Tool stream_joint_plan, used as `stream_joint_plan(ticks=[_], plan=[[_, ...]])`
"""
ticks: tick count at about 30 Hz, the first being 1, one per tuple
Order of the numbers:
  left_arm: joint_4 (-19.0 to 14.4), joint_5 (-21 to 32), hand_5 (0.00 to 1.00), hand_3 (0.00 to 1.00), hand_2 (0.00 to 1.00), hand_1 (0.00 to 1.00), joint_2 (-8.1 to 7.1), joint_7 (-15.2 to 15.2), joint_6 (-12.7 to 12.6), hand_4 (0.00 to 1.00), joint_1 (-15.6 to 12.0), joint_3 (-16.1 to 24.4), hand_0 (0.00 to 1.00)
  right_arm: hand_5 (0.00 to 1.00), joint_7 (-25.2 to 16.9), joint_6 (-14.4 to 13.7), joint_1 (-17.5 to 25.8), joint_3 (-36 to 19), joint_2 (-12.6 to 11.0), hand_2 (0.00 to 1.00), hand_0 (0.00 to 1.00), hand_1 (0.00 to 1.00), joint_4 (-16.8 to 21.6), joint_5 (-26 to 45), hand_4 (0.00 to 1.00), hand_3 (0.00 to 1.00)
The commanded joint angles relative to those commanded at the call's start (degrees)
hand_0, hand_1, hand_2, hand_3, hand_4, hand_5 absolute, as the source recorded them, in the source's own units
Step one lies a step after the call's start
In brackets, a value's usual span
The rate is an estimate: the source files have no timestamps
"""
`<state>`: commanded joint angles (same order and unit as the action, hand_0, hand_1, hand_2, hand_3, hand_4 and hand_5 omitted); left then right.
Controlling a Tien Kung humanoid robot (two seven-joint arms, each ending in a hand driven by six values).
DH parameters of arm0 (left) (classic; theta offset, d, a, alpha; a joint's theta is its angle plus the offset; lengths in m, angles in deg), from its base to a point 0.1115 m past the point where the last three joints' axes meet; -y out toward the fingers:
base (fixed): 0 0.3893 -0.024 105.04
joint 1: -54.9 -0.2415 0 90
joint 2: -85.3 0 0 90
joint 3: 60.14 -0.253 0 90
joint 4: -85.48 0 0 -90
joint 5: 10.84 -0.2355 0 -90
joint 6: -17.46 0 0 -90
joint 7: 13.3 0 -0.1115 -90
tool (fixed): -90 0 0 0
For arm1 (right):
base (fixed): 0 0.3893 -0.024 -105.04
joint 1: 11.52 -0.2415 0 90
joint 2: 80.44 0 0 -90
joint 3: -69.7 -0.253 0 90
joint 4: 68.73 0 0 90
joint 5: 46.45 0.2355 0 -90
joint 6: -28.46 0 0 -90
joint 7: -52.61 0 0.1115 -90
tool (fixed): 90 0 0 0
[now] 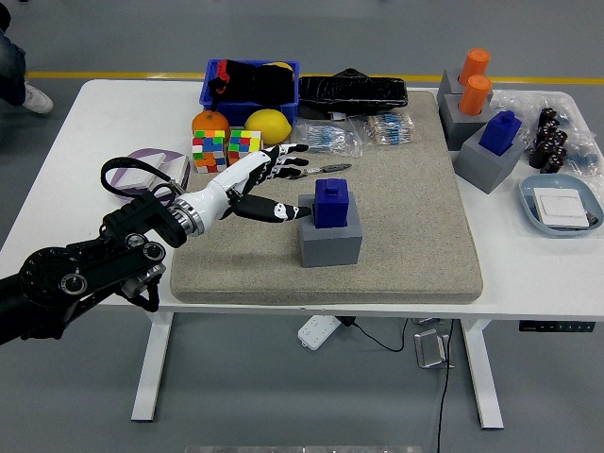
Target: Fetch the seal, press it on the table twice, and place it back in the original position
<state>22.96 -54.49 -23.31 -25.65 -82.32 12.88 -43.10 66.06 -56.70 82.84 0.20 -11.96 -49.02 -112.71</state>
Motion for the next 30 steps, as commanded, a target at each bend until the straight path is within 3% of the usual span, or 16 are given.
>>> stream_joint_plan(ticks=[30], plan=[[1.56,0.57,0.060,0.939,0.862,0.840,0.49,-0.51,-0.40,0.916,-0.94,1.83,0.867,0.356,-0.04,-0.02,0.38,0.58,0.21,0.685,0.762,0.677,0.05,0.13,0.702,0.620]])
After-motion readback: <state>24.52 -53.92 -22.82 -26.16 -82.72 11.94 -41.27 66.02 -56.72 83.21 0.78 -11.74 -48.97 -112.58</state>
